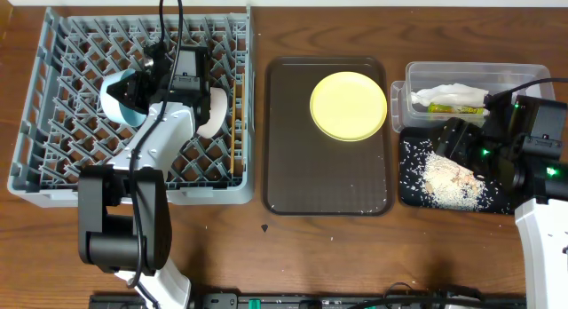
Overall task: Sort waste into correct bins and load items into the dishwasher
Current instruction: 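Release the light-blue bowl in the rack and withdraw the left gripper, then grip opposite edges of the yellow plate with both grippers and lift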
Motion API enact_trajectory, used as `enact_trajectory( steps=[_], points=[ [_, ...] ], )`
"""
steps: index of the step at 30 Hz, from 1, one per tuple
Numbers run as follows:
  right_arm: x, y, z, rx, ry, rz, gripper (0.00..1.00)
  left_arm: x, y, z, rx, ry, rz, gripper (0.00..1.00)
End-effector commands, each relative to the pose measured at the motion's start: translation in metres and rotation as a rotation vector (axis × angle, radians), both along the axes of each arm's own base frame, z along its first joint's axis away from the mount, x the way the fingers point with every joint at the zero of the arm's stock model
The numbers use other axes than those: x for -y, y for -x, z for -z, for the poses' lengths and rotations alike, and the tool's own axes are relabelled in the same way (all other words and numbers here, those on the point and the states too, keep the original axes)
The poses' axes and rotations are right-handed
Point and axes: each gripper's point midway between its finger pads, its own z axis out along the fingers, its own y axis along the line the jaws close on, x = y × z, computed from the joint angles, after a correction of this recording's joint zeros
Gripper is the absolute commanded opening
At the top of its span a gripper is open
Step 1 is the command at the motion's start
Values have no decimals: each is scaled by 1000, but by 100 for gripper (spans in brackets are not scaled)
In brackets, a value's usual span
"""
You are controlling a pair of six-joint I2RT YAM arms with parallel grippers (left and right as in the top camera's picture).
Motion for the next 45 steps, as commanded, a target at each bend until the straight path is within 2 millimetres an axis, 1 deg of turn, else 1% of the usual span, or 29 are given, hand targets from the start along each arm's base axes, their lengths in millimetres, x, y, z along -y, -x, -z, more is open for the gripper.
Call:
enact_trajectory(
  steps=[1, 2, 3, 5, 6, 7, 11, 13, 16, 18, 19, 22, 27, 28, 30, 32, 33, 35, 37, 39, 40, 42, 44, 45],
  points=[
    [1, -1, -2, 5, -10, 11, 72, 5, 0, 14, -40, 2, 17, 9],
    [1, -1, -2, 6, -10, 11, 72, 9, -2, 16, -42, 12, 33, 10],
    [1, -1, -2, 6, -10, 11, 72, 13, -4, 18, -43, 22, 49, 13],
    [1, -1, -2, 6, -10, 11, 72, 23, -8, 19, -44, 30, 77, 17],
    [1, -1, -2, 6, -10, 11, 72, 28, -9, 20, -45, 34, 91, 21],
    [1, -1, -2, 5, -10, 11, 72, 39, -12, 20, -45, 35, 119, 28],
    [1, -1, -2, 5, -11, 10, 72, 55, -15, 20, -46, 34, 157, 40],
    [1, -1, -2, 5, -11, 10, 72, 60, -15, 19, -45, 28, 165, 47],
    [1, -1, -2, 5, -11, 10, 72, 66, -15, 12, -10, 24, 168, 53],
    [1, -1, -2, 3, -11, 11, 72, 72, -15, 5, 52, 44, 175, 60],
    [1, -1, -2, 3, -11, 11, 72, 78, -15, 1, 78, 59, 190, 63],
    [1, -1, -2, 3, -11, 11, 71, 96, -17, -8, 105, 90, 247, 67],
    [1, 0, -2, 2, -11, 11, 71, 143, -17, -34, 185, 181, 397, 68],
    [1, 0, -2, 2, -11, 11, 71, 157, -15, -42, 219, 219, 440, 68],
    [1, 0, -2, -1, -12, 11, 71, 181, -10, -47, 253, 308, 515, 68],
    [1, 0, -1, -3, -12, 11, 72, 212, -4, -43, 245, 448, 616, 68],
    [1, 1, -1, -5, -12, 11, 71, 233, 1, -37, 237, 556, 673, 68],
    [1, 1, -1, -8, -13, 11, 71, 272, 12, -25, 216, 788, 757, 68],
    [0, 2, 0, -11, -13, 11, 72, 317, 25, -11, 180, 1072, 809, 68],
    [0, 3, 0, -14, -14, 10, 72, 358, 39, 0, 105, 1331, 851, 68],
    [0, 3, 1, -17, -14, 10, 72, 374, 46, 4, 64, 1427, 864, 68],
    [0, 4, 1, -21, -15, 10, 72, 389, 54, 8, 20, 1524, 860, 67],
    [0, 6, 2, -31, -17, 10, 72, 399, 61, 5, -9, 1601, 871, 68],
    [0, 7, 3, -35, -17, 10, 72, 404, 64, 2, -22, 1626, 886, 74]
  ],
)
